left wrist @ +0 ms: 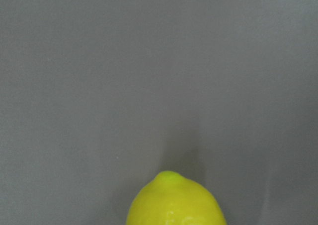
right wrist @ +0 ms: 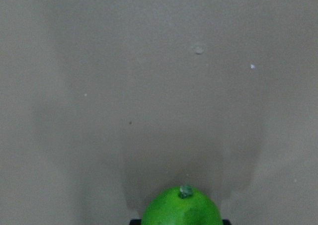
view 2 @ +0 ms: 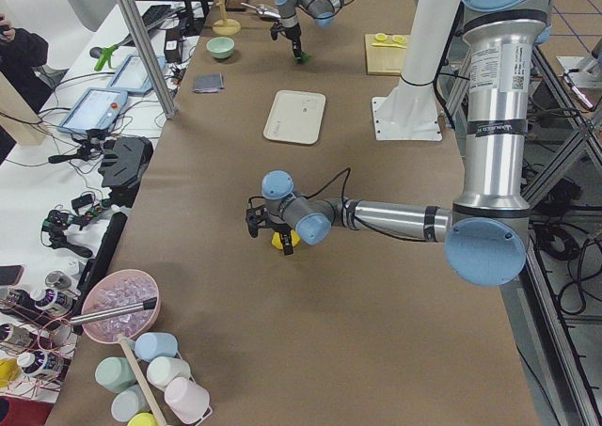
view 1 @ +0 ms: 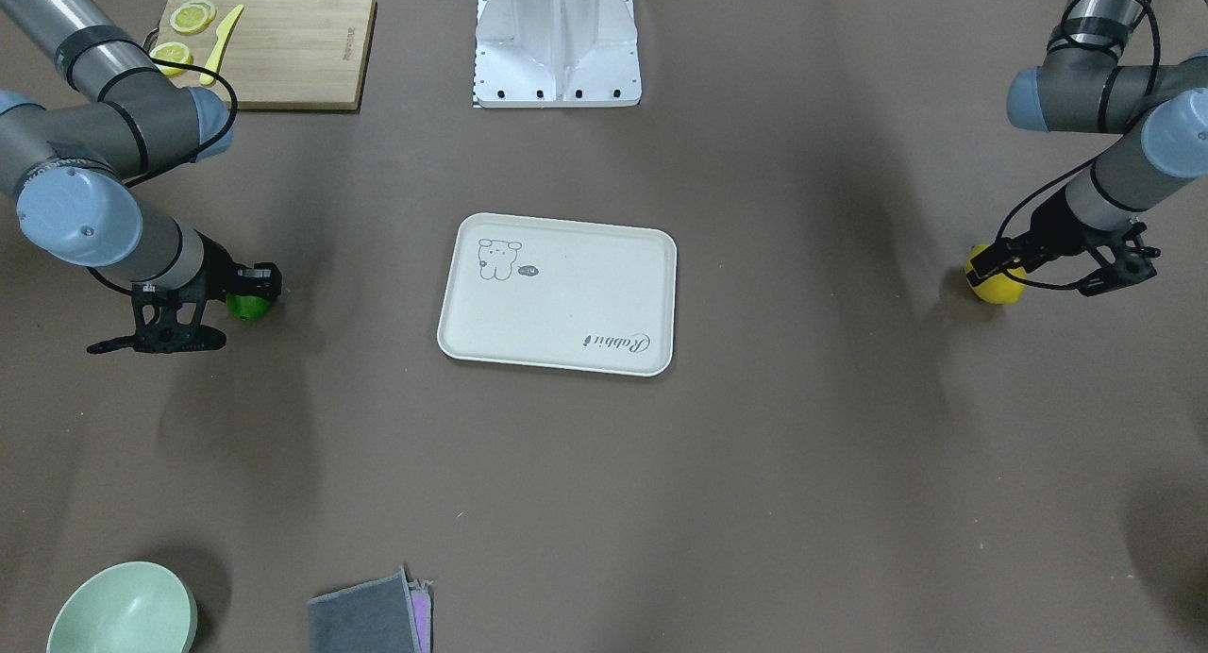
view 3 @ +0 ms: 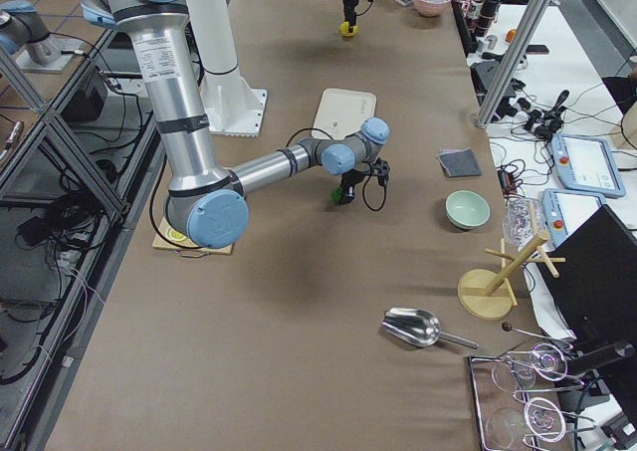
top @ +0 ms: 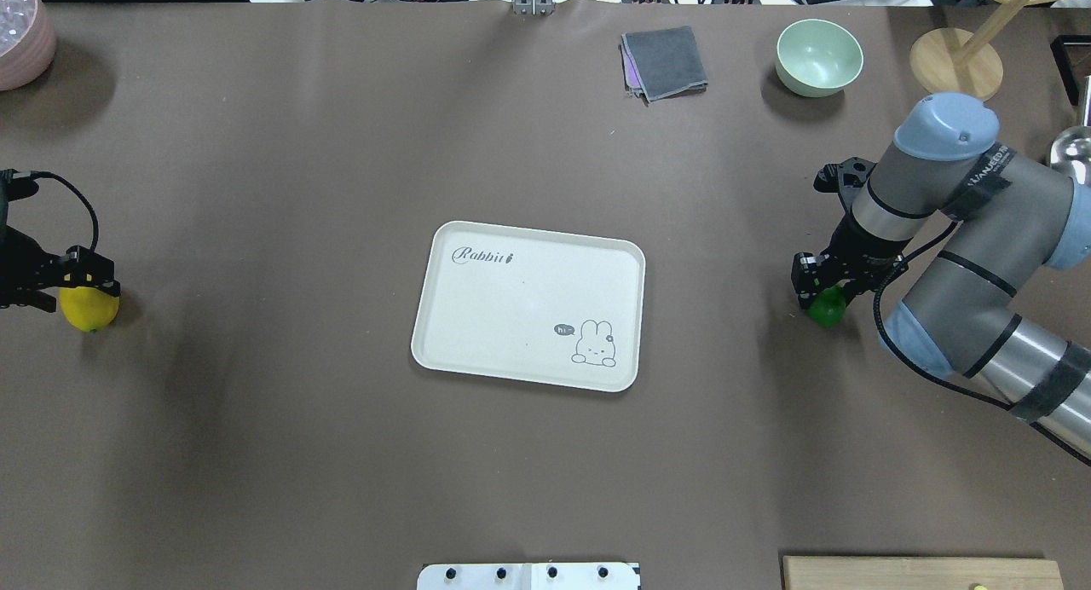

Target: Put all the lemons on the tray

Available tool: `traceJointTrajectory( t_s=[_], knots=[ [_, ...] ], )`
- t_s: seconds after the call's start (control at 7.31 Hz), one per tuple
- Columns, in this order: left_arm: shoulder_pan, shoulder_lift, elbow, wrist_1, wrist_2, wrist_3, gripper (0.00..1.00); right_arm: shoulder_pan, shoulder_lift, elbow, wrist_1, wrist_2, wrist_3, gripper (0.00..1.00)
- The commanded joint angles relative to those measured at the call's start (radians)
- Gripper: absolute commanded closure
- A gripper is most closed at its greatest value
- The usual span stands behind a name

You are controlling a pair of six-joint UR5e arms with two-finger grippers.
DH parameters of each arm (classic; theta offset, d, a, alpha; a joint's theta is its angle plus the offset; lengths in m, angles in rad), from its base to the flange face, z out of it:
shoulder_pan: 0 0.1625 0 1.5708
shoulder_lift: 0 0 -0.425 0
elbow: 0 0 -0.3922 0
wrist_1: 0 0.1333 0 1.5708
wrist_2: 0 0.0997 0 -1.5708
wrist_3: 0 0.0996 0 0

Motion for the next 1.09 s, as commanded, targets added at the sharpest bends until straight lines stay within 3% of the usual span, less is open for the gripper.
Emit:
traceJointTrajectory(
  t_s=[0.0,0.14,0.68,0.96],
  knots=[
    [0.003,0.003,0.001,-0.005,0.002,0.004,0.72,0.012,0.008,0.012,0.0,0.017,0.004,0.78],
    [0.002,0.003,-0.002,-0.001,-0.002,0.006,1.0,0.046,0.053,0.025,-0.006,0.058,0.008,0.77],
    [-0.017,-0.02,-0.033,0.096,-0.146,0.075,1.0,0.021,0.196,0.065,-0.002,0.104,0.241,0.76],
    [-0.11,-0.107,-0.093,0.398,-0.15,0.285,1.0,-0.032,0.247,0.049,0.01,0.107,0.251,0.76]
  ],
)
